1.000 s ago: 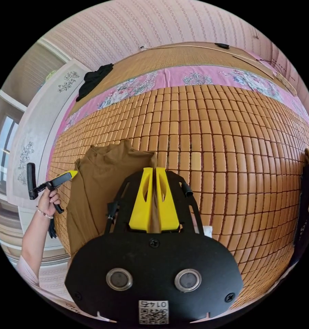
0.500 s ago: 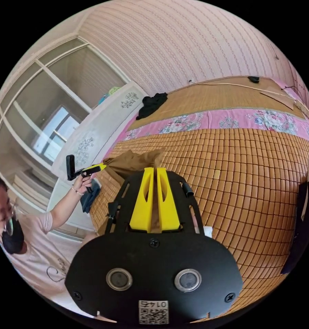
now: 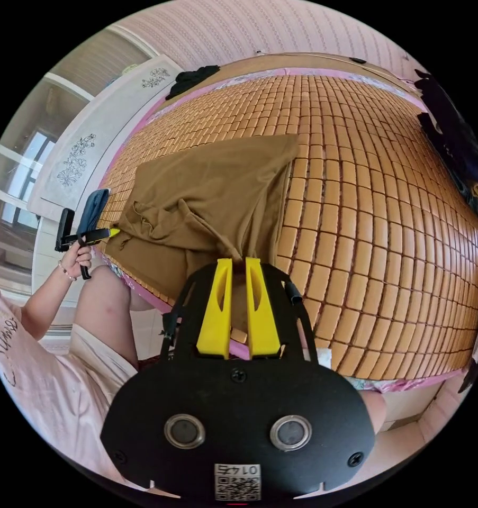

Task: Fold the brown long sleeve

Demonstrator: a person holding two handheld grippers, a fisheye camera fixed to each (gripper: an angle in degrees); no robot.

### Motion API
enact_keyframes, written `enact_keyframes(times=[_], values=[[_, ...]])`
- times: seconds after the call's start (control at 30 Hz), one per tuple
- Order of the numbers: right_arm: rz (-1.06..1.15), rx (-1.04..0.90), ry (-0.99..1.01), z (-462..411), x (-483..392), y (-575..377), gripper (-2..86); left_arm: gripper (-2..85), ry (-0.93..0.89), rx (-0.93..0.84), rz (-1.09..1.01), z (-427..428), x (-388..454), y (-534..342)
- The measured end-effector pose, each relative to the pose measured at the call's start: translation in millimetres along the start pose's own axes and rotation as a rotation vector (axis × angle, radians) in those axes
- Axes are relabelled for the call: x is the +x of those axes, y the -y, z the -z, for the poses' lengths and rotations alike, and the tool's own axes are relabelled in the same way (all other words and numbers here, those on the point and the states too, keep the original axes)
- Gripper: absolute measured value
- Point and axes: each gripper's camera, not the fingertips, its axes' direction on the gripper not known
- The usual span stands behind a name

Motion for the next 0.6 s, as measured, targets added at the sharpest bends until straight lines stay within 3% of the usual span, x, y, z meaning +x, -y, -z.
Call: enact_keyframes(times=[0.17,0.27,0.4,0.6], values=[[0.03,0.091,-0.057,43.6,-7.8,11.9,3.0,1.6,0.291,0.06,-0.189,27.2,41.9,-10.7],[0.169,0.134,0.06,43.0,-45.6,43.5,4.2,2.4,0.23,0.091,-0.251,16.0,62.6,-0.3],[0.282,0.046,0.018,-3.4,-90.8,85.5,7.3,5.4,0.159,0.119,-0.268,-18.9,85.2,12.8],[0.322,-0.104,-0.069,-58.8,-112.5,115.8,4.0,5.5,0.182,-0.046,-0.272,-85.3,93.6,14.6]])
